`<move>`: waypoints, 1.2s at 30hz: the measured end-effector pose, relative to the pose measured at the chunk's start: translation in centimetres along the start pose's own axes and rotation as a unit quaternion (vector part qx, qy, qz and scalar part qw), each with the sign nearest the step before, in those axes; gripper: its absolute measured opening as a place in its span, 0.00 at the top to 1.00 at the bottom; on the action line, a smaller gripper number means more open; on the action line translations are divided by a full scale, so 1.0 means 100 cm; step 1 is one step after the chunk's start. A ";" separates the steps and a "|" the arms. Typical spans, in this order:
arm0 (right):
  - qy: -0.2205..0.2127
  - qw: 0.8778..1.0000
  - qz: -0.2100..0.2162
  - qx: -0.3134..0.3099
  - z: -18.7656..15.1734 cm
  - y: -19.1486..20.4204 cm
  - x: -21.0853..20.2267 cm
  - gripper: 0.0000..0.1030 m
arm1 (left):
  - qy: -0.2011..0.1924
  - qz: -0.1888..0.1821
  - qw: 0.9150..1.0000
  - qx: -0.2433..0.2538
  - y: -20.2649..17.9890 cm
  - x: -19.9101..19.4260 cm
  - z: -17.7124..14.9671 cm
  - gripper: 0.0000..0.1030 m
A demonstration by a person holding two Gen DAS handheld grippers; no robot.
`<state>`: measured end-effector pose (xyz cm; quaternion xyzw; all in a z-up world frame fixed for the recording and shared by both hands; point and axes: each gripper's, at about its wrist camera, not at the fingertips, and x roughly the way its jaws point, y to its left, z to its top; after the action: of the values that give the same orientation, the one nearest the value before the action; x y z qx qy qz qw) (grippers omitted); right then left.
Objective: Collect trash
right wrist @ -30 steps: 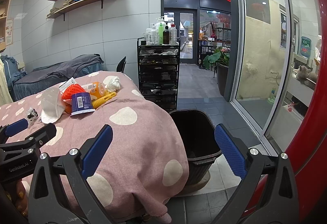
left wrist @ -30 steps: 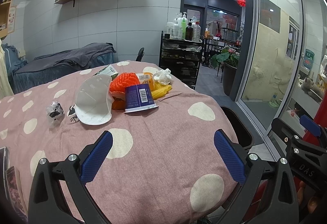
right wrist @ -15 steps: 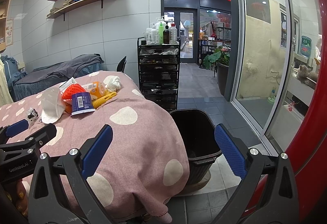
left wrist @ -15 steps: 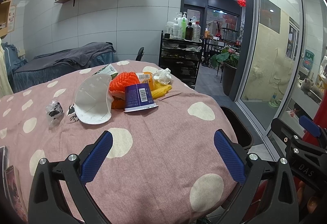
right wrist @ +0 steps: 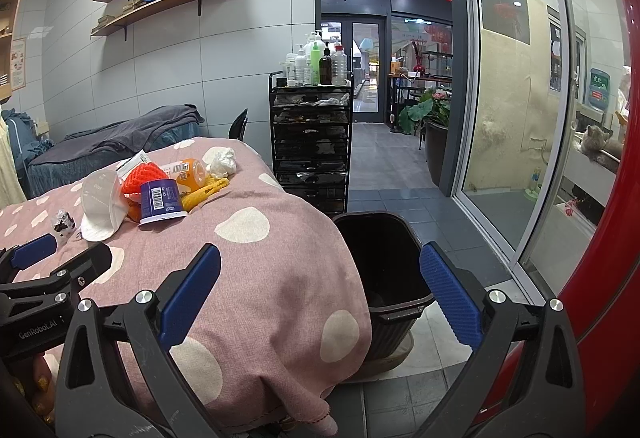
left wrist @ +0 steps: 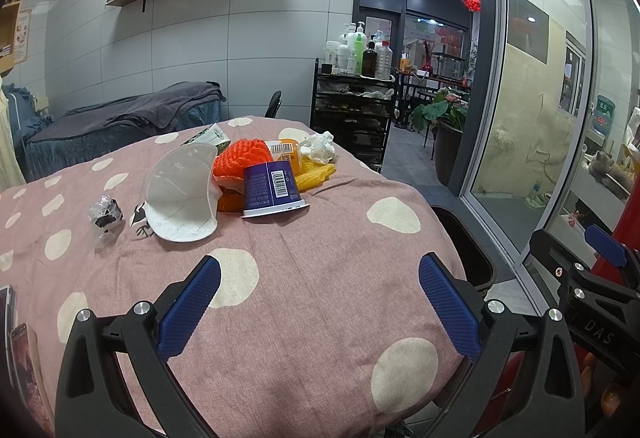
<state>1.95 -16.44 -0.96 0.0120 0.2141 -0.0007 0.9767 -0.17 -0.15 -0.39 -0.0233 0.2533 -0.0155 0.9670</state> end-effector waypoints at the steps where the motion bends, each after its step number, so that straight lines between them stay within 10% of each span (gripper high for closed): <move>1: 0.000 1.000 0.000 0.000 0.000 0.000 0.000 0.04 | 0.000 0.000 1.000 0.000 0.000 0.000 0.000 0.05; 16: 0.063 0.995 0.068 -0.040 -0.003 0.034 0.039 0.04 | 0.049 0.016 0.998 -0.023 0.034 0.019 -0.012 0.05; 36: 0.198 0.945 0.237 -0.108 0.050 0.172 0.176 0.04 | 0.101 0.060 0.985 -0.129 0.169 0.075 0.029 0.11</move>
<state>20.18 0.74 -3.39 -0.0435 0.3927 0.2562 0.8822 8.09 16.48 -2.41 -0.1306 0.3503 0.0727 0.9246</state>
